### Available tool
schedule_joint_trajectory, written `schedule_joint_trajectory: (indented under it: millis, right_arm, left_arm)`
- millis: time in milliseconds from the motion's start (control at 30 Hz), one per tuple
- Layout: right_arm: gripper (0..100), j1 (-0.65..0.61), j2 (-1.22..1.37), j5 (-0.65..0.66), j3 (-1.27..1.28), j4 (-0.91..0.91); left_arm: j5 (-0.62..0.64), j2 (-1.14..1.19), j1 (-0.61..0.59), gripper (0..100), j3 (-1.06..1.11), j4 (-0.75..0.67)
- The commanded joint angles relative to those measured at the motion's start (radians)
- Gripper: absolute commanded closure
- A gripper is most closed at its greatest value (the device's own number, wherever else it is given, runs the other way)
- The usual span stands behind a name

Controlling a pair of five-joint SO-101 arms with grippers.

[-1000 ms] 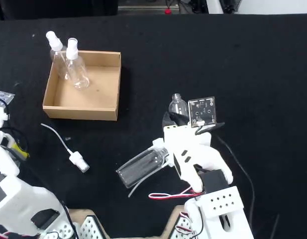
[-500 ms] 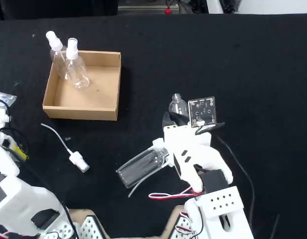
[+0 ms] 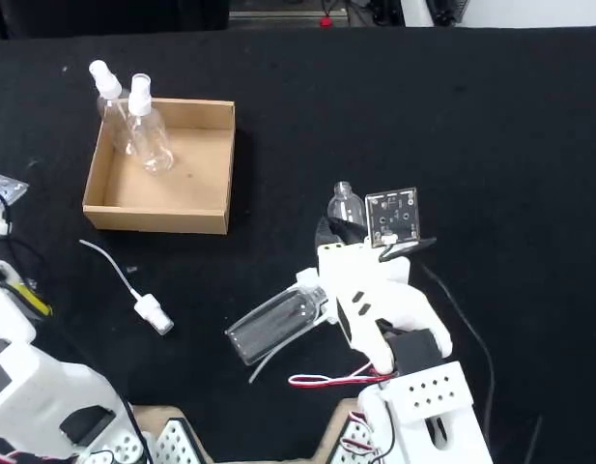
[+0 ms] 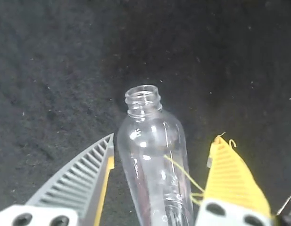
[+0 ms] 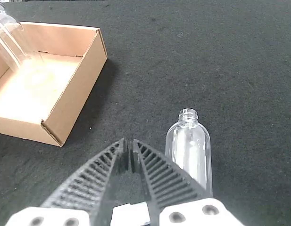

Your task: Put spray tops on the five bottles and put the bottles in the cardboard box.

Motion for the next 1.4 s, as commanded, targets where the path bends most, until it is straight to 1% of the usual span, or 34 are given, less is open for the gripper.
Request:
schedule_joint_trajectory:
  millis: [0,167,400,533,667,967,1267,1367]
  right_arm:
    - [98.6,-0.011,-0.018,-0.002,-0.007,-0.023]
    - [98.6,-0.011,-0.018,-0.002,-0.007,-0.023]
    - [98.6,-0.011,-0.018,-0.002,-0.007,-0.023]
    - [98.6,-0.011,-0.018,-0.002,-0.007,-0.023]
    - [98.6,-0.011,-0.018,-0.002,-0.007,-0.023]
    - [98.6,-0.011,-0.018,-0.002,-0.007,-0.023]
    - [98.6,-0.011,-0.018,-0.002,-0.007,-0.023]
    - [98.6,-0.011,-0.018,-0.002,-0.007,-0.021]
  left_arm:
    - [-0.02,-0.005,-0.01,69,0.015,0.003]
    - [-0.02,-0.005,-0.027,69,0.015,0.002]
    - [-0.02,-0.005,-0.053,69,0.073,-0.094]
    - [-0.021,-0.005,-0.054,69,0.077,-0.095]
    - [-0.055,-0.005,-0.054,69,0.079,-0.095]
    - [-0.057,-0.005,-0.051,69,0.13,-0.097]
    - [-0.057,-0.005,-0.051,69,0.124,-0.097]
    - [-0.057,-0.005,-0.05,71,0.133,-0.097]
